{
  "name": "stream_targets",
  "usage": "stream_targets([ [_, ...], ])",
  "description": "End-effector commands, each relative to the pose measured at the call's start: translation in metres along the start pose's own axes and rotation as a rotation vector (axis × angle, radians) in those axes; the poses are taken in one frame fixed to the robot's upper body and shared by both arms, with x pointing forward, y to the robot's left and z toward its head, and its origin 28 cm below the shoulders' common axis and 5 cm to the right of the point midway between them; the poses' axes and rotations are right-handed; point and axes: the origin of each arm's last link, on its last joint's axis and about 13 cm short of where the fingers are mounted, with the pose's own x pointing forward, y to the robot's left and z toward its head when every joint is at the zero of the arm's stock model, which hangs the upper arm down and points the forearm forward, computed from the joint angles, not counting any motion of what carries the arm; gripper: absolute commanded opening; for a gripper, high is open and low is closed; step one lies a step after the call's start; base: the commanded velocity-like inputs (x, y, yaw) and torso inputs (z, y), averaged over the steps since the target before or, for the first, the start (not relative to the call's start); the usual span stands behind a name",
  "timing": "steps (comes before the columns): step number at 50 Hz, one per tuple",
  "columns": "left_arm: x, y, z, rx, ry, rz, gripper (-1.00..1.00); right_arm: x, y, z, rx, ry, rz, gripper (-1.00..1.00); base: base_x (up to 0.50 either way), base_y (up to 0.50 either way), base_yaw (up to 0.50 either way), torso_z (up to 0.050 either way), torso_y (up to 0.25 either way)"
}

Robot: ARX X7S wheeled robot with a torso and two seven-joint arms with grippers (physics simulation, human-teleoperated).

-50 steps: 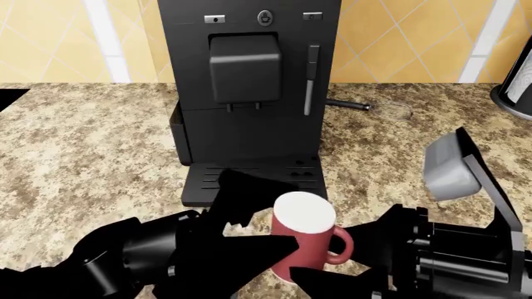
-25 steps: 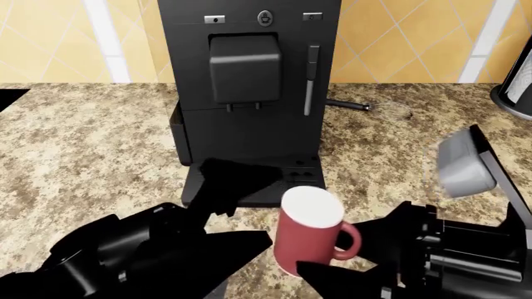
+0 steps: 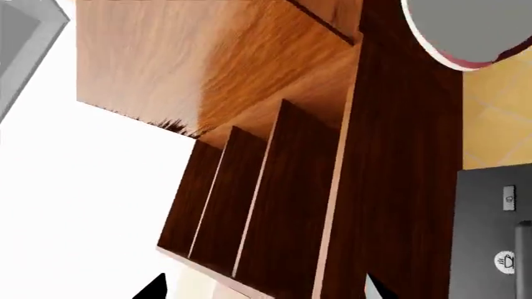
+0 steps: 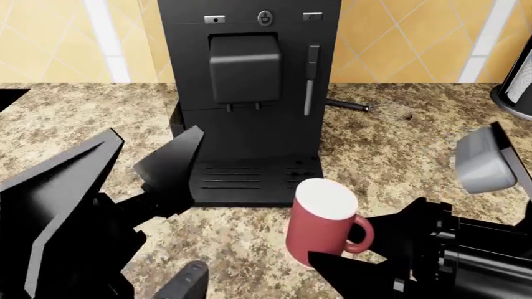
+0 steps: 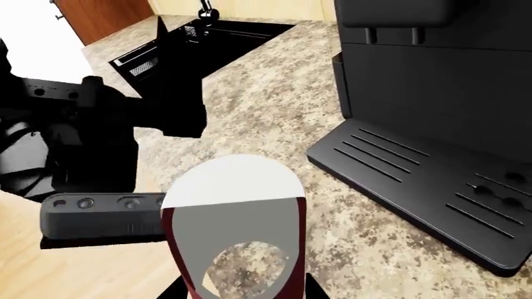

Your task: A wet mug is on the counter and needs to be dried. Pick it up and place it upside down in the open cabinet.

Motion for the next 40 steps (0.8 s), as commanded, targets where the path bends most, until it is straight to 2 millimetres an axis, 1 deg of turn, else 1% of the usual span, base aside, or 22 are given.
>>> stream_targets([
  [1,-0.011,0.028,0.018,-0.347,0.312,0.030,1.00,-0.002,0.002,0.001,-0.019,-0.017,-0.011,-1.00,0.00,0.00,0.00,0.000,0.000],
  [5,-0.013,0.033,0.023,-0.488,0.397,0.031,1.00,-0.001,0.003,0.000,-0.025,-0.019,-0.015,-1.00,0.00,0.00,0.00,0.000,0.000],
  [8,-0.016,0.036,0.027,-0.560,0.438,0.025,1.00,-0.001,0.004,-0.001,-0.030,-0.021,-0.017,-1.00,0.00,0.00,0.00,0.000,0.000],
  [12,-0.024,0.034,0.034,-0.666,0.549,-0.034,1.00,-0.001,0.005,-0.002,-0.038,-0.028,-0.027,-1.00,0.00,0.00,0.00,0.000,0.000],
  [19,-0.051,0.017,0.033,-0.903,0.900,-0.068,1.00,-0.003,0.013,-0.005,-0.073,-0.078,-0.102,-1.00,0.00,0.00,0.00,0.000,0.000],
  [21,-0.061,0.012,0.036,-0.999,0.996,-0.088,1.00,-0.005,0.017,-0.006,-0.099,-0.108,-0.133,-1.00,0.00,0.00,0.00,0.000,0.000],
  [24,-0.071,0.009,0.040,-1.093,1.098,-0.090,1.00,-0.008,0.026,-0.007,-0.149,-0.158,-0.187,-1.00,0.00,0.00,0.00,0.000,0.000],
  [33,-0.079,0.014,0.055,-1.237,1.174,-0.098,1.00,-0.018,0.051,-0.005,-0.240,-0.288,-0.267,-1.00,0.00,0.00,0.00,0.000,0.000],
  [40,-0.083,0.010,0.060,-1.248,1.220,-0.105,1.00,-0.025,0.072,0.001,-0.327,-0.349,-0.291,-1.00,0.00,0.00,0.00,0.000,0.000],
])
